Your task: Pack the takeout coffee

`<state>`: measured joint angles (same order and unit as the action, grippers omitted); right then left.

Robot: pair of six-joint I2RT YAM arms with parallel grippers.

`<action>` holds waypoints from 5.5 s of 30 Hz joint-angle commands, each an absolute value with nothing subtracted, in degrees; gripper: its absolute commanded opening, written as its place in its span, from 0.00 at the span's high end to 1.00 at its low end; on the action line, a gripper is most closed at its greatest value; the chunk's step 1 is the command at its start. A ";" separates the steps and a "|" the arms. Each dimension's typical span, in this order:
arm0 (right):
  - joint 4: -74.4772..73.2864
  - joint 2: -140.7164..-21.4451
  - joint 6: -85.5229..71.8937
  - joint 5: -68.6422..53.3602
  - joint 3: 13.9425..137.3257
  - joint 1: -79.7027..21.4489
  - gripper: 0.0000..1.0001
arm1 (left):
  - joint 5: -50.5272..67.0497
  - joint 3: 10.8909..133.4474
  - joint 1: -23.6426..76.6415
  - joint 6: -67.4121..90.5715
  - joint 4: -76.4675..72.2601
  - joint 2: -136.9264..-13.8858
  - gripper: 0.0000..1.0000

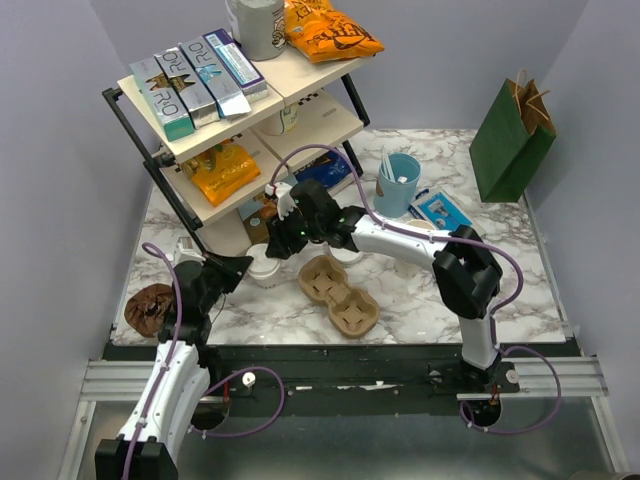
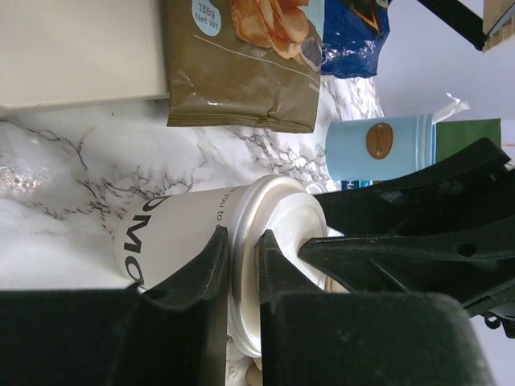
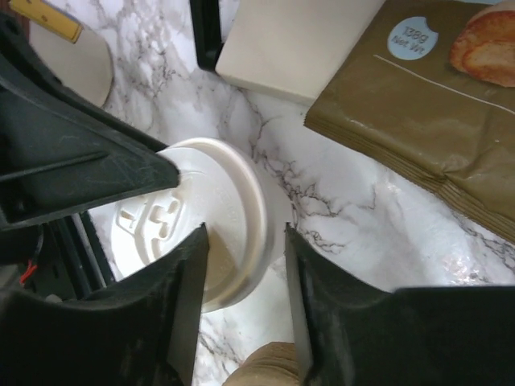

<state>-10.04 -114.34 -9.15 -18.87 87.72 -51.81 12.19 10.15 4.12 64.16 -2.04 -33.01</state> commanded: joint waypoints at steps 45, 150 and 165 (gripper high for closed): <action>-16.27 -111.27 -37.97 -20.30 81.13 -52.73 0.30 | 19.24 8.44 4.13 61.96 13.45 -26.28 0.24; -18.64 -66.36 -31.99 -28.38 41.22 -44.47 0.23 | -3.60 36.12 56.16 58.89 11.16 -67.59 0.19; -22.32 -64.34 -29.45 -24.17 41.40 -44.47 0.24 | -6.68 39.55 57.13 59.06 16.87 -67.85 0.65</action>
